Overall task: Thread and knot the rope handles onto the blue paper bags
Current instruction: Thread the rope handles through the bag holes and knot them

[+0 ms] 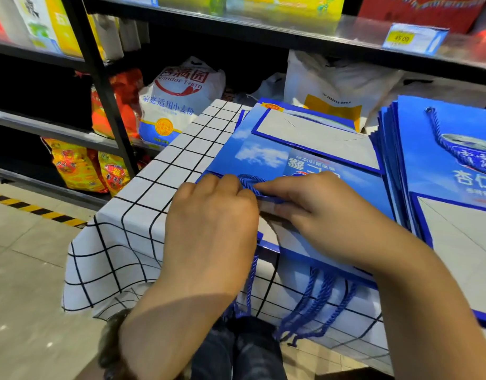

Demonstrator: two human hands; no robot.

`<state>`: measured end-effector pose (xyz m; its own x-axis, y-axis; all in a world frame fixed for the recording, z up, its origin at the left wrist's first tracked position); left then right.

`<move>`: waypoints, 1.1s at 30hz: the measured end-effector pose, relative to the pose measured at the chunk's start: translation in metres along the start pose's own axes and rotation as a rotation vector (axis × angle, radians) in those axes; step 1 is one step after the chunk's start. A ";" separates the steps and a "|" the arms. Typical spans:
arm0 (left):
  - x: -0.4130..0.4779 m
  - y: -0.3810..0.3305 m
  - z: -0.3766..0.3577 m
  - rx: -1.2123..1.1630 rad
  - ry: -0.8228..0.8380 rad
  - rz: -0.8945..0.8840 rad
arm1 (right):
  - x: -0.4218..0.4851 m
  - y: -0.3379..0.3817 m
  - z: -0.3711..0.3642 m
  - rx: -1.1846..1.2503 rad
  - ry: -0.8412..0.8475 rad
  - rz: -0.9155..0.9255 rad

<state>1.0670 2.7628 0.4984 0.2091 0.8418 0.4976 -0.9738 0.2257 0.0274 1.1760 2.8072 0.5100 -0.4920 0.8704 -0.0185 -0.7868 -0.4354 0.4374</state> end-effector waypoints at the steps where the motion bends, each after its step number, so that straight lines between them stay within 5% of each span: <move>1: 0.000 0.000 0.001 -0.029 -0.031 -0.033 | 0.000 -0.002 0.001 0.006 -0.021 -0.013; 5: -0.003 0.008 0.003 -0.327 0.074 -0.119 | -0.007 -0.013 0.003 0.054 -0.123 -0.068; 10: -0.002 0.028 0.004 -0.990 0.077 0.212 | -0.023 -0.013 -0.003 0.151 -0.248 -0.036; 20: 0.035 0.012 -0.018 -0.795 0.231 0.123 | -0.037 -0.011 -0.009 0.074 -0.443 -0.012; 24: 0.042 0.032 -0.019 -0.826 -0.044 0.309 | -0.041 -0.009 -0.008 -0.017 -0.484 -0.024; 29: 0.037 0.029 -0.033 -1.062 -0.060 0.340 | -0.033 0.017 -0.015 -0.410 -0.560 0.007; 33: 0.027 0.044 -0.024 -1.109 -0.385 0.409 | -0.024 0.022 -0.012 -0.528 -0.571 0.073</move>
<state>1.0315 2.8077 0.4919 -0.3138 0.7917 0.5242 -0.3209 0.4312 -0.8433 1.1658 2.7740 0.5094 -0.3941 0.7564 0.5221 -0.9035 -0.4230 -0.0692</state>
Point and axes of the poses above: each hand's wrist, its own x-axis towards the middle knuckle, its own z-axis out of the back of the hand, y = z × x, the point moved 4 cm from there along x, towards the middle knuckle, and after that the axes turned 9 degrees about -z, right-handed, at the moved point
